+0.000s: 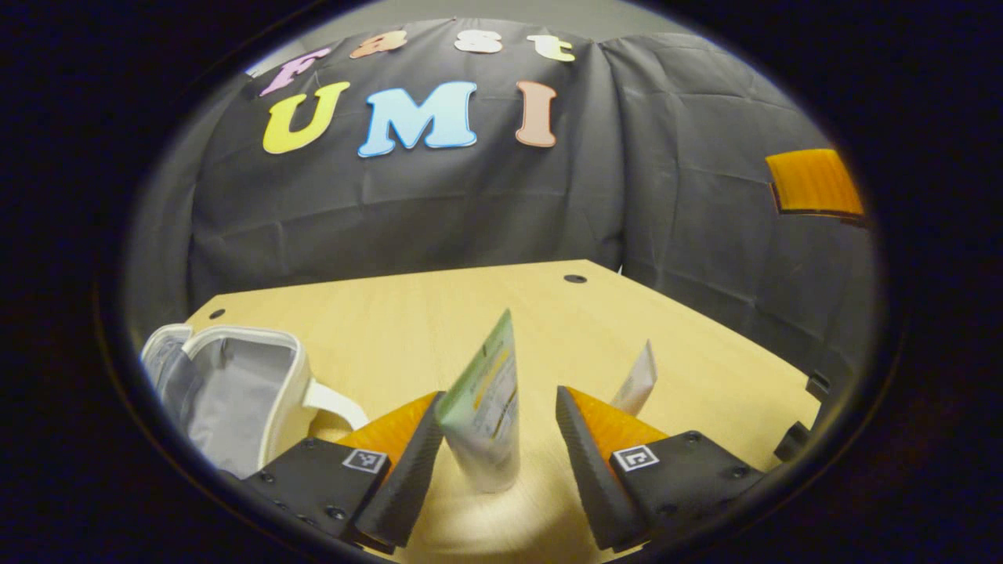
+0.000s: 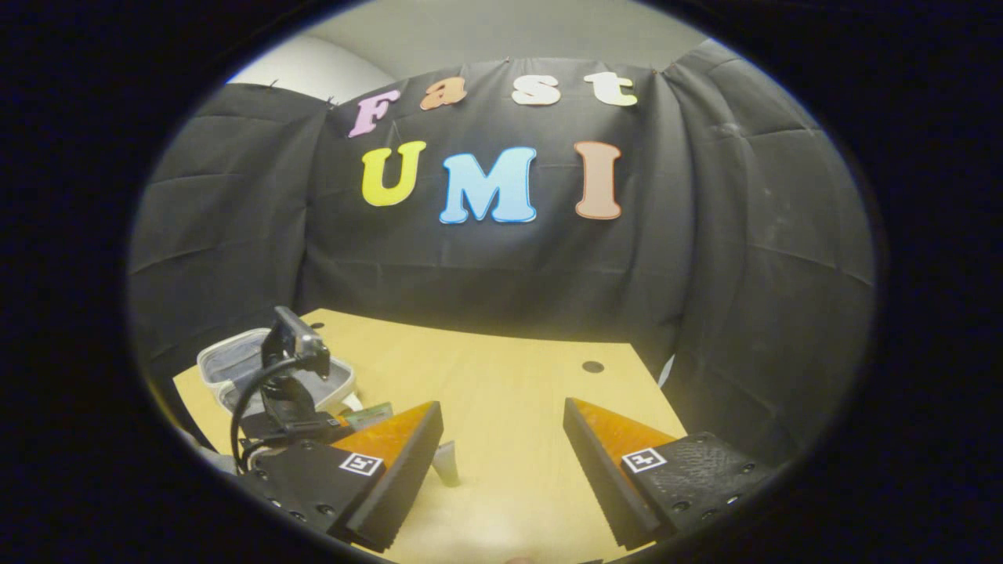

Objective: First open the suitcase, pack the skin care products into it, and then close the suitcase.

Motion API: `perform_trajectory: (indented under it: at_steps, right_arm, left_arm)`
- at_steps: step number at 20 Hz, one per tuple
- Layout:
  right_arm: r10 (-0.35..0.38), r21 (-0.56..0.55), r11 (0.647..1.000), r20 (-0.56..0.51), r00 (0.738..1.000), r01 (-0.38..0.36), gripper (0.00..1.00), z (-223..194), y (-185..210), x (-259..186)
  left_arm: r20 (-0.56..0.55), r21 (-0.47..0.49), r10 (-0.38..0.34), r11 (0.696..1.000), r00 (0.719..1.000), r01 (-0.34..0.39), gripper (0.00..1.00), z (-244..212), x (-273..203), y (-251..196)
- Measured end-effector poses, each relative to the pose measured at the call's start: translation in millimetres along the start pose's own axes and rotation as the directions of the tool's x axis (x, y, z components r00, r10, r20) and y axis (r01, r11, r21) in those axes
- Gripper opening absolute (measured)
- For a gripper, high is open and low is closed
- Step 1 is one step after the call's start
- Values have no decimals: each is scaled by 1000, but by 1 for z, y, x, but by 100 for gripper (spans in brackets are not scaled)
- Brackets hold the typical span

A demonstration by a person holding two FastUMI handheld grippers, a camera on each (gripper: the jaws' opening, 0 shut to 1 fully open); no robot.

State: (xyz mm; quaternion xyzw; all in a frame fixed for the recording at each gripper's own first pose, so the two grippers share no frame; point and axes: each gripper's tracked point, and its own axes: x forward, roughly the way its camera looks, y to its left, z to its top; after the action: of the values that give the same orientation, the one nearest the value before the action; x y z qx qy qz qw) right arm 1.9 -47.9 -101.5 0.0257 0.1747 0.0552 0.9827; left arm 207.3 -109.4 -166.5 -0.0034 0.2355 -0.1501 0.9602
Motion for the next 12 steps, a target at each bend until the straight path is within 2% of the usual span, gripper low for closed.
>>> perform_trajectory:
  at_steps: [1, 2, 4, 7, 9, 12]
  right_arm:
    - [3, -1, 1000, -6, 1000, -3, 94, -3, -1, 1]
    - [6, -1, 1000, -11, 1000, -6, 94, -7, -1, 3]
    - [15, 9, 1000, -28, 999, -15, 94, -14, -1, 7]
    - [47, 47, 998, -55, 997, -45, 94, -21, 12, 21]
    - [65, 71, 996, -76, 995, -60, 95, -27, 20, 32]
    - [100, 98, 991, -102, 990, -90, 95, -38, 38, 48]
  left_arm:
    - [-11, 0, 22, 1000, 1000, -22, 83, -4, 1, 4]
    - [-27, -1, 37, 999, 999, -37, 67, -11, 5, 8]
    - [-42, -6, 33, 999, 999, -33, 47, -8, 7, 10]
    - [-102, -18, 22, 1000, 995, -24, 41, -7, 12, 15]
    - [-163, -104, -29, 994, 986, 12, 36, -7, 7, 14]
    - [-160, -201, -34, 980, 987, 1, 36, 29, -20, 34]
